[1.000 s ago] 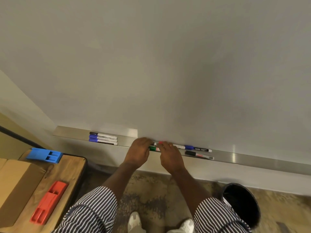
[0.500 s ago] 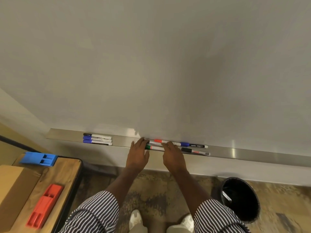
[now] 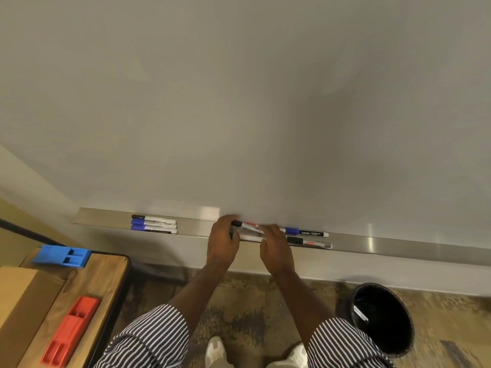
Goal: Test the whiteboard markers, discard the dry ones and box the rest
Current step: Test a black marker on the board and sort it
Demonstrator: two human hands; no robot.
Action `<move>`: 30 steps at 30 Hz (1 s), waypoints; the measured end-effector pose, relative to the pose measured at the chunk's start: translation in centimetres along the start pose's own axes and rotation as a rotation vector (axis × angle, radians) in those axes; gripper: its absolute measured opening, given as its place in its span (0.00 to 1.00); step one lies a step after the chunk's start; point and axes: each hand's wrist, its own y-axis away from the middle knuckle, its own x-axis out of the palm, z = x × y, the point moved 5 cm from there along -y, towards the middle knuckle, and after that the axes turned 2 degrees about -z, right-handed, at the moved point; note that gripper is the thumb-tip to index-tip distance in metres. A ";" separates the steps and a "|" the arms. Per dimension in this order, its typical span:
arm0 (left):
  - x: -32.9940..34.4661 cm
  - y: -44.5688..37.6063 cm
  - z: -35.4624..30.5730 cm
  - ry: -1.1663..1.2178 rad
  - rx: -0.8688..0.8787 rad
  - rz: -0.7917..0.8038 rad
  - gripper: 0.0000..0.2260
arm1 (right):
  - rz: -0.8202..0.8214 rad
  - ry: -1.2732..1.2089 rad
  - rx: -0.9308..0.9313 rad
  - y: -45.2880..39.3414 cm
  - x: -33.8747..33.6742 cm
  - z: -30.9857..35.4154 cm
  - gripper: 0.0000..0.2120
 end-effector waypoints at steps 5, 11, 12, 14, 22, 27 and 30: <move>0.3 -0.6 0.3 -0.022 -0.079 0.040 0.17 | -0.055 -0.065 0.038 0.3 -0.6 -0.5 0.20; 0.4 -1.2 -0.5 -0.075 -0.097 0.101 0.19 | -0.069 -0.058 0.063 0.0 -0.7 -0.8 0.18; 0.4 -1.4 -1.0 -0.111 -0.077 0.116 0.18 | -0.071 -0.056 0.062 0.1 -0.7 -0.9 0.18; 0.4 -1.7 -1.9 -0.200 0.014 0.152 0.17 | -0.086 -0.069 0.070 0.1 -0.8 -1.0 0.18; 1.1 -2.5 -3.4 -0.532 0.339 0.273 0.10 | -0.115 -0.208 0.117 0.3 -1.3 -1.2 0.17; 0.3 -2.9 -3.5 -0.504 0.319 0.247 0.10 | -0.184 -0.241 0.078 0.8 -2.2 -1.5 0.16; -0.7 -3.0 -2.6 -0.375 0.183 0.207 0.11 | -0.307 -0.327 0.145 1.4 -3.7 -1.9 0.16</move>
